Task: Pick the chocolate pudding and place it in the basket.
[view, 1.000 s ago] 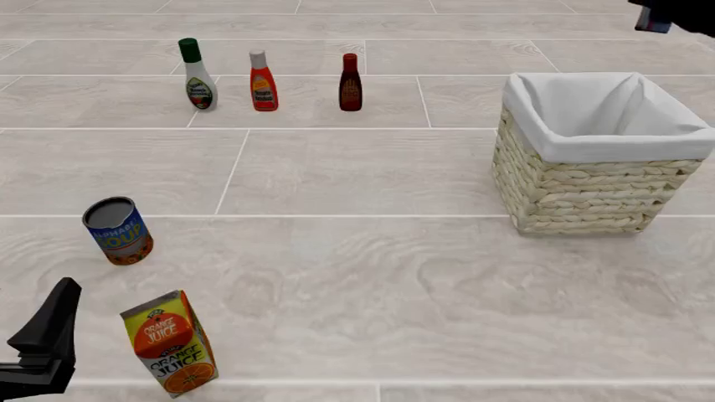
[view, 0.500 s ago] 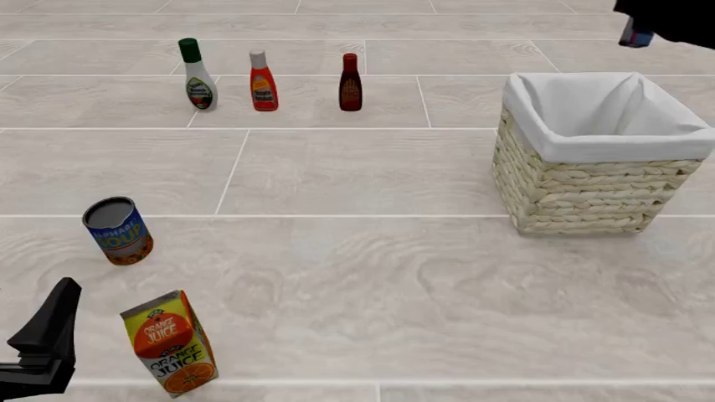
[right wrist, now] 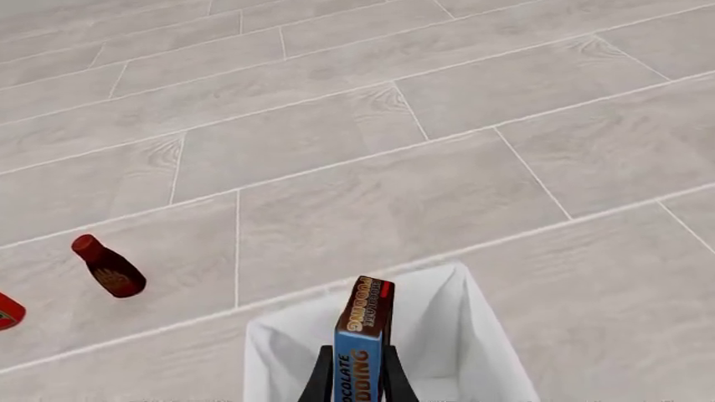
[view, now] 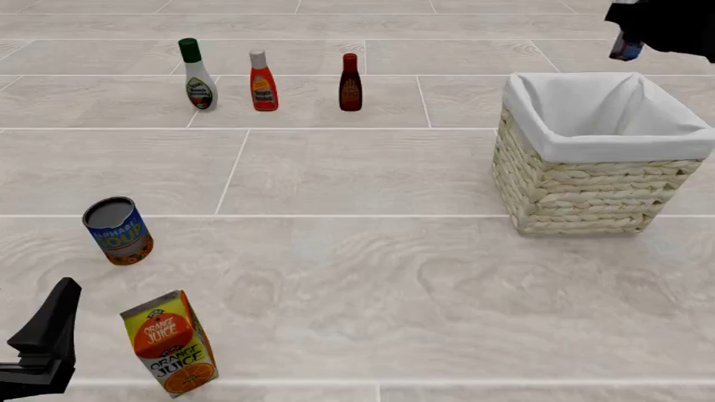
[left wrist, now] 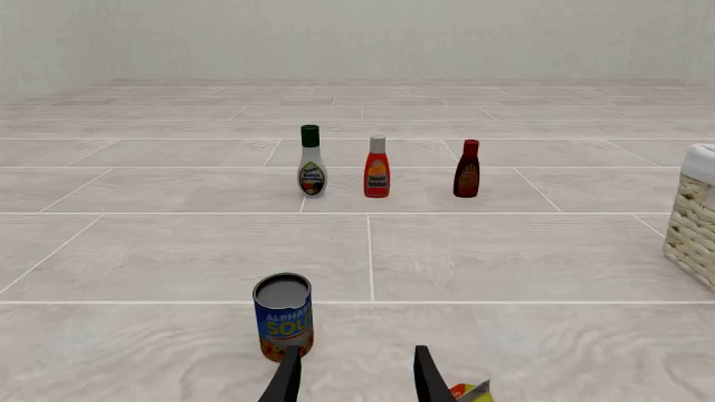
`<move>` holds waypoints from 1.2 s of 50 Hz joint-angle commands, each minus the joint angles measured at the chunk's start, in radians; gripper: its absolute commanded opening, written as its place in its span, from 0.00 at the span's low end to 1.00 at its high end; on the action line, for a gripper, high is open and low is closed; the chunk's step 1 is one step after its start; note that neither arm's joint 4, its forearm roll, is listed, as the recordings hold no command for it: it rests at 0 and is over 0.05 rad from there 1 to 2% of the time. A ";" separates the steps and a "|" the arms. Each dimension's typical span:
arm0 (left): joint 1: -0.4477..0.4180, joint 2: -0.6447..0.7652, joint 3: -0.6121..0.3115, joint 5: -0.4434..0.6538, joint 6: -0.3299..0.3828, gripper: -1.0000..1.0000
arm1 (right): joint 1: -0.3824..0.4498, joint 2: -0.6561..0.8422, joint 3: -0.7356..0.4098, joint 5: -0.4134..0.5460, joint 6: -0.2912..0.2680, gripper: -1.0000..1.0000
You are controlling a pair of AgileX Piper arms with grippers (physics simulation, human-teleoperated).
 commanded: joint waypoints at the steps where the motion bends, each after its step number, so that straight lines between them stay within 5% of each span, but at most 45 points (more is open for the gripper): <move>1: 0.000 0.000 0.000 0.000 0.000 1.00 | -0.001 0.028 -0.018 0.016 0.032 0.00; 60: 0.000 0.000 0.000 0.000 0.000 1.00 | -0.020 0.135 0.006 -0.006 0.096 0.00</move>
